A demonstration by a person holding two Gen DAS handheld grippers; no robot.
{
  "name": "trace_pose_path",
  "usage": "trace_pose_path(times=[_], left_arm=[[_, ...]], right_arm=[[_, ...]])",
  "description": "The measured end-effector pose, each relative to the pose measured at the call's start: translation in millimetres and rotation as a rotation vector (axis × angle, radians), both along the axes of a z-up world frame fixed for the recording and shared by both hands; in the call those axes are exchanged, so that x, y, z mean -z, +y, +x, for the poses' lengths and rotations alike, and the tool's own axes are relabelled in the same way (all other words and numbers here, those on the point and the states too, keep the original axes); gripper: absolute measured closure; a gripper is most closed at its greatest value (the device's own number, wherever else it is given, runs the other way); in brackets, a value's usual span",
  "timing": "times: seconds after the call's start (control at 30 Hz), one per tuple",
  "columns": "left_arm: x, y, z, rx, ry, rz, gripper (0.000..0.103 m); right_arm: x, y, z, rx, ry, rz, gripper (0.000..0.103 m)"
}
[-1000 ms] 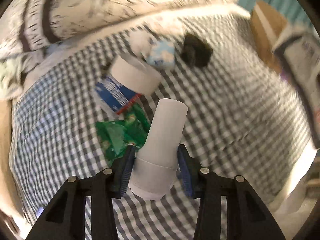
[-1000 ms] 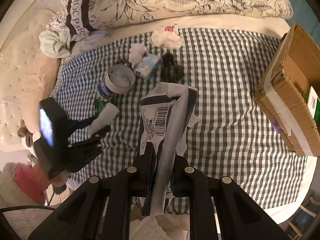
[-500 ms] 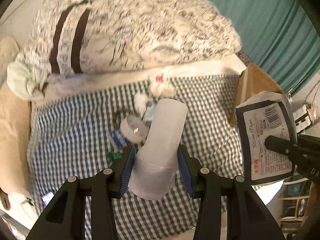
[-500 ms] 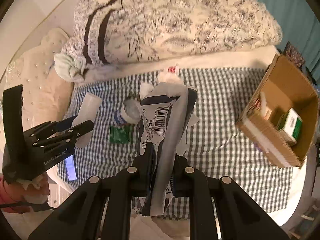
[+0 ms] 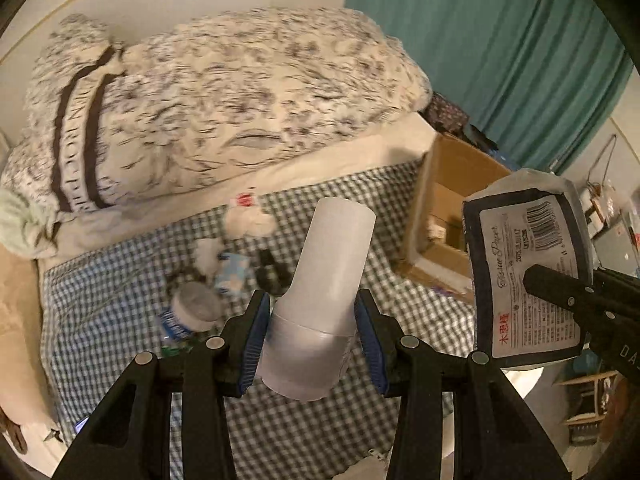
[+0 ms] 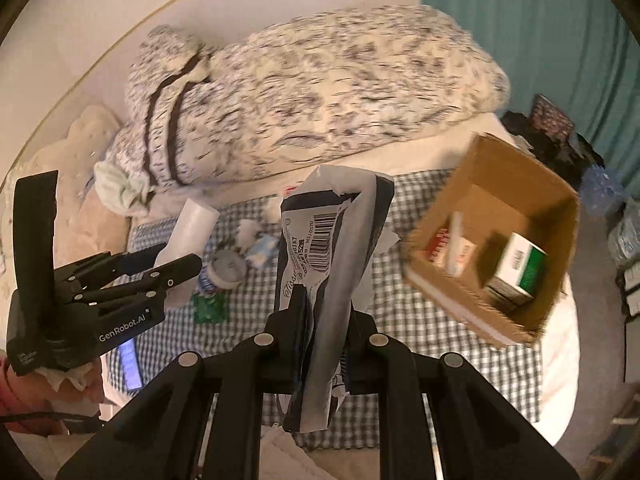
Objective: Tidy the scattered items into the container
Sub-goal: 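Carry the white bottle and white pouch over the cardboard box with both tools, then open the left tool and right tool to drop bottle and pouch in the box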
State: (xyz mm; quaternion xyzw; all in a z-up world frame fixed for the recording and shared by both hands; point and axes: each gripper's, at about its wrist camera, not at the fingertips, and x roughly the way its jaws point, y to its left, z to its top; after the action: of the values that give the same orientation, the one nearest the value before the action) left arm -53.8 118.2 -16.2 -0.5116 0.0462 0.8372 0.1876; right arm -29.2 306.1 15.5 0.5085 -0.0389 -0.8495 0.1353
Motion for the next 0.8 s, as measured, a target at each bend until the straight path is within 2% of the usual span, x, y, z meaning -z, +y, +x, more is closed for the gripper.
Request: trace_pose_path(times=[0.4, 0.63, 0.8], left_arm=[[19, 150, -22, 0.178, -0.033, -0.004, 0.059], [43, 219, -43, 0.271, -0.065, -0.024, 0.059], [64, 258, -58, 0.324, -0.089, -0.041, 0.059]], right_arm=[[27, 124, -32, 0.156, -0.058, 0.015, 0.089], [49, 176, -55, 0.232, -0.099, 0.011, 0.089], [63, 195, -76, 0.269, -0.125, 0.016, 0.089]])
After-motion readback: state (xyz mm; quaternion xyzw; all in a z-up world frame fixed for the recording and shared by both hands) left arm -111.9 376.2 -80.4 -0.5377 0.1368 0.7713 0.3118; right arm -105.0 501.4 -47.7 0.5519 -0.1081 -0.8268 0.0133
